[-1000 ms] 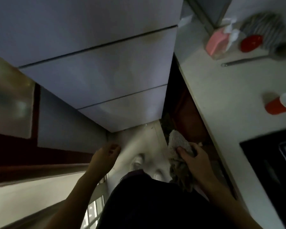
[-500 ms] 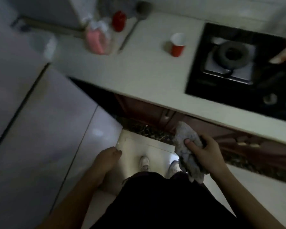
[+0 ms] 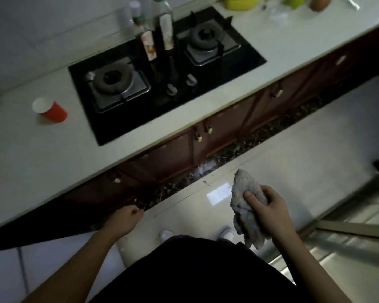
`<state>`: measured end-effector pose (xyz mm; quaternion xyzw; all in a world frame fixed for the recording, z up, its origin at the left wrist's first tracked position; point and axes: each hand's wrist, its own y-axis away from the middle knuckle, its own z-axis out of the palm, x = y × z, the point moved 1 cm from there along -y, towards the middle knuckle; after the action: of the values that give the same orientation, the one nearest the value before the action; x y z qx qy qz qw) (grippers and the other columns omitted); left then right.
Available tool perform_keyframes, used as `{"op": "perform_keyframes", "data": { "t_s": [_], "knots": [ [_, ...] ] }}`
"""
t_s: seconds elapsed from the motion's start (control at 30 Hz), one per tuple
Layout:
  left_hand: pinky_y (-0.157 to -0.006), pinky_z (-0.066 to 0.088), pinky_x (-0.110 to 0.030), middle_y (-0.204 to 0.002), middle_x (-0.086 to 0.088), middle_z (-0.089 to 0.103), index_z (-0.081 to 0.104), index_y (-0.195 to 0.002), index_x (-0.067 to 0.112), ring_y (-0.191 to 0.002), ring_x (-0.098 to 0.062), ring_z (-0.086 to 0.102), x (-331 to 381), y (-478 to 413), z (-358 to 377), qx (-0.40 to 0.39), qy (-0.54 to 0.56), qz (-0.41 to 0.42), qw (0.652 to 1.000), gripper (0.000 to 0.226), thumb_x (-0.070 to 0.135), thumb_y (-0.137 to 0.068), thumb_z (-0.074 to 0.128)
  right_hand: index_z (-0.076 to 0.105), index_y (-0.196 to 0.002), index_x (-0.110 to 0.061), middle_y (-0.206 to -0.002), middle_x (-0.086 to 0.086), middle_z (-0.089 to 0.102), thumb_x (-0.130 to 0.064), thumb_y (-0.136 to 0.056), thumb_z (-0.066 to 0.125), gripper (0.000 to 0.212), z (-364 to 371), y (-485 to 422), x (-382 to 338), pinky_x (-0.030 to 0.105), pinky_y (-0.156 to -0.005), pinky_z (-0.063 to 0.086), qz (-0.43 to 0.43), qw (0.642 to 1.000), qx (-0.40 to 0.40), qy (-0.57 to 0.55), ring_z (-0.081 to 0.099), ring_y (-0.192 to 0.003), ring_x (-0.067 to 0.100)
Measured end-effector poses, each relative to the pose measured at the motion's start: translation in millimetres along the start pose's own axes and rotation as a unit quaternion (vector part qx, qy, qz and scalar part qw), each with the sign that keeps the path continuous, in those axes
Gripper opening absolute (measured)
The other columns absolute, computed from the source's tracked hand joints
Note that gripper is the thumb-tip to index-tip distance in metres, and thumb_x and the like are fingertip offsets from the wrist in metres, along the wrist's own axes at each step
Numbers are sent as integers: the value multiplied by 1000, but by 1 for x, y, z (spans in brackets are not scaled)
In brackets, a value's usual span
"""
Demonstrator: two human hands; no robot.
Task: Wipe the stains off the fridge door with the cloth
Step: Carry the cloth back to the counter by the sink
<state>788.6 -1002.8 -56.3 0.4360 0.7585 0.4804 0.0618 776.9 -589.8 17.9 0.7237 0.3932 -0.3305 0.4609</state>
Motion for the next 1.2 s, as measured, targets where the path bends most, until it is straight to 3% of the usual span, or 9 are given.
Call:
{"op": "perform_keyframes", "data": {
  "t_s": [0.13, 0.33, 0.43, 0.57, 0.77, 0.9, 1.03, 1.1, 1.2],
  "knots": [
    [-68, 41, -30, -78, -18, 62, 61, -81, 0, -72, -22, 58, 35, -3, 30, -3, -10, 10, 1000, 42, 36, -102, 53, 71, -94, -21, -87, -5, 75, -29, -87, 78, 12, -55, -15, 24, 26, -70, 51, 19, 999, 33, -21, 71, -85, 16],
    [-70, 43, -30, -87, -28, 66, 65, -88, -7, -77, -24, 63, 86, -25, 36, -60, -43, -10, 997, 41, 30, -102, 54, 71, -96, -21, -92, -2, 75, -28, -86, 80, 16, -114, -50, 29, 38, -84, 56, 45, 993, 84, -74, 71, -91, 20],
    [-68, 42, -29, -83, -18, 71, 72, -84, 0, -77, -19, 65, 131, -65, 30, -73, -77, -18, 994, 38, 31, -101, 57, 71, -98, -20, -93, 0, 75, -29, -85, 81, 19, -143, -74, 32, 41, -87, 56, 71, 986, 124, -88, 71, -92, 22],
    [-69, 40, -34, -69, -11, 63, 71, -83, 1, -68, -26, 59, 239, -134, 40, -110, -107, -22, 988, 37, 30, -101, 58, 71, -97, -19, -91, 0, 75, -25, -84, 82, 18, -188, -102, 32, 35, -82, 56, 103, 963, 214, -125, 71, -90, 22],
    [-88, 56, -49, -94, -27, 71, 68, -89, -4, -83, -28, 67, 489, -164, 105, -152, -172, 167, 959, 35, 27, -101, 56, 70, -104, -16, -96, -3, 73, -27, -85, 81, 25, -250, -128, 34, 19, -72, 47, 135, 928, 319, -139, 67, -88, 9],
    [-88, 55, -42, -92, -10, 74, 71, -90, 11, -89, -27, 71, 639, -153, 155, -168, -227, 297, 912, 31, 35, -100, 54, 69, -105, -17, -96, -5, 72, -25, -84, 81, 25, -286, -150, 46, 7, -66, 47, 163, 905, 356, -169, 66, -83, -2],
    [-80, 53, -34, -89, 5, 74, 70, -89, 25, -85, -14, 71, 734, -155, 196, -171, -261, 356, 881, 24, 40, -99, 55, 68, -107, -18, -97, -2, 72, -26, -85, 80, 26, -334, -192, 61, 20, -70, 51, 184, 889, 372, -191, 69, -90, 13],
    [-81, 54, -34, -94, 3, 74, 71, -94, 25, -89, -15, 70, 760, -163, 208, -180, -264, 327, 889, 23, 39, -100, 55, 67, -104, -22, -96, -2, 71, -28, -87, 78, 22, -365, -218, 64, 28, -73, 53, 189, 888, 368, -199, 69, -91, 17],
    [-91, 55, -43, -98, -12, 73, 72, -101, 7, -93, -29, 71, 782, -177, 214, -167, -238, 244, 925, 31, 33, -101, 55, 69, -106, -18, -96, 1, 72, -28, -87, 78, 23, -418, -259, 64, 38, -81, 59, 190, 897, 346, -201, 70, -92, 21]
  ]
}}
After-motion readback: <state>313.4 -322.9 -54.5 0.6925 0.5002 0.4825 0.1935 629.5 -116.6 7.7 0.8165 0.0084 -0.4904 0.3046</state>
